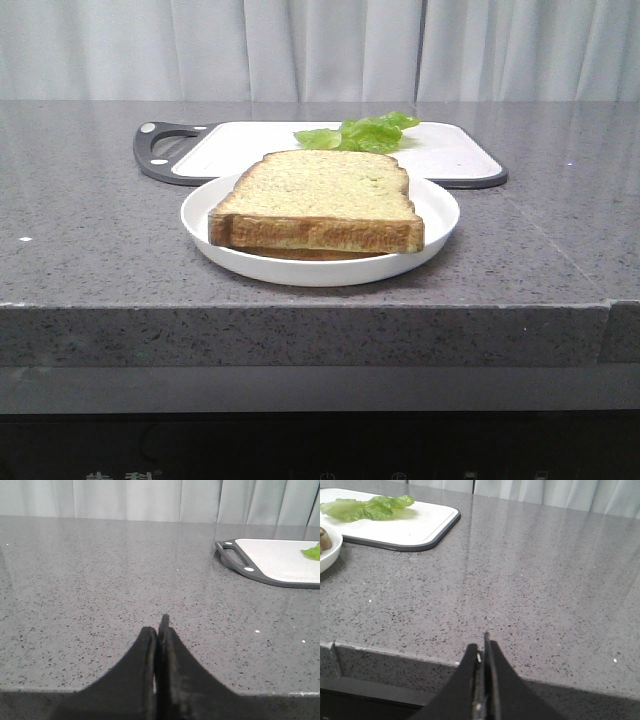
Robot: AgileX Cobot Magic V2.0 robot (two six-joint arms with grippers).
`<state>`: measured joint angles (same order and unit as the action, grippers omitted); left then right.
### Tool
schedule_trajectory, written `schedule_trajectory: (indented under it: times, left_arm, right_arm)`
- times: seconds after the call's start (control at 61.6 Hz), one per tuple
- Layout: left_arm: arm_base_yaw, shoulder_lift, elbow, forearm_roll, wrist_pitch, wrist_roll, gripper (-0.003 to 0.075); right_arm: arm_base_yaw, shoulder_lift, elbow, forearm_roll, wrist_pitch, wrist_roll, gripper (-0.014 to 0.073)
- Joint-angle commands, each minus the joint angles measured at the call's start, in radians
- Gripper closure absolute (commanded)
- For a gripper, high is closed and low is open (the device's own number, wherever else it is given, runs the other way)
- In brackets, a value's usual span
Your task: Left arm grabs bread, right arm adds lettuce
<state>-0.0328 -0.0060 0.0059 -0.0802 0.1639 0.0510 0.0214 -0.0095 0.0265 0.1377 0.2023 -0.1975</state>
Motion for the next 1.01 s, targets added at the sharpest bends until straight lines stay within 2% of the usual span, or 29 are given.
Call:
schedule_trajectory:
  times: [0.0,0.341,0.552,0.747,0.99]
  left_arm:
    - [0.001,-0.017,0.007,-0.009,-0.088,-0.006,0.0739]
    - [0.001,-0.017,0.002,-0.009,-0.096,-0.006,0.074]
    - [0.001,0.006,-0.135,0.0,-0.08,-0.006,0.074]
    - [0.001,0.22,-0.38,0.003,0.047,-0.006,0.074]
    - [0.001,0.489,-0.516,0.003,0.047,-0.006,0.074]
  right_arm:
    - [-0.004,-0.02,-0.004,0.005,-0.087,-0.005,0.0652]
    - [-0.004,-0.02,-0.005,0.006,-0.097,-0.005,0.0652]
    - [-0.004,-0.007,-0.126,0.021,-0.045,-0.005,0.0652]
    - [-0.004,0.161,-0.346,0.021,0.028,-0.005,0.0652]
    - [-0.004,0.37,-0.518,0.021,0.041,-0.005,0.0652]
